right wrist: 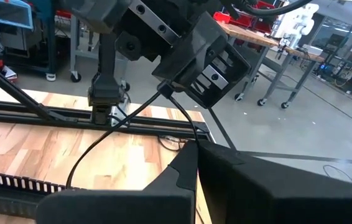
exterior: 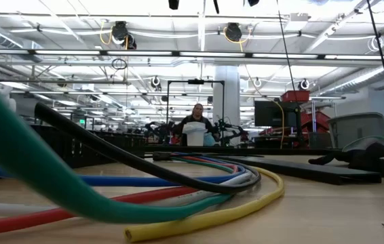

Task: Ziptie cables
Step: Wrap the black zip tie on the cables

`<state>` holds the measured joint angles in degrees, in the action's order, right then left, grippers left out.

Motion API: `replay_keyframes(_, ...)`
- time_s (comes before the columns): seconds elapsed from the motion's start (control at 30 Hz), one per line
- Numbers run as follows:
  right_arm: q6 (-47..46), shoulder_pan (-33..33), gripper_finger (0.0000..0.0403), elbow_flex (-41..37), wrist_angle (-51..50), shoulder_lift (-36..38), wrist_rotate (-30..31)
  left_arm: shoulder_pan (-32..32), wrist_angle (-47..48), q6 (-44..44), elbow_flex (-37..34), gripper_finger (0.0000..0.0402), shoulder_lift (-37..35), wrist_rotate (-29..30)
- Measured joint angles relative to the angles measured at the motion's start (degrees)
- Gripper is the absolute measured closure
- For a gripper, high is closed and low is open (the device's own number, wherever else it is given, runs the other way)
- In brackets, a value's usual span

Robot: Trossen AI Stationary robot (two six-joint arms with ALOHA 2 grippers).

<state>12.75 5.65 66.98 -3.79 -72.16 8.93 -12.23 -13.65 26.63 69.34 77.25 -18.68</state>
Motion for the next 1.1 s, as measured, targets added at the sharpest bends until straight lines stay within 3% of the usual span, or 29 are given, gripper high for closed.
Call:
replay_keyframes(0.4, -0.04, -0.02, 0.0403, 0.0, -0.36, 0.0, -0.09, 0.0, 0.02, 0.0, 0.0, 0.0393, 0.0, 0.13)
replay_keyframes(1.1, -1.57, -0.13, 0.0403, -0.02, 2.34, 0.0, -0.26, 0.0, -2.39, -0.06, 0.02, 0.0393, 0.0, 0.13)
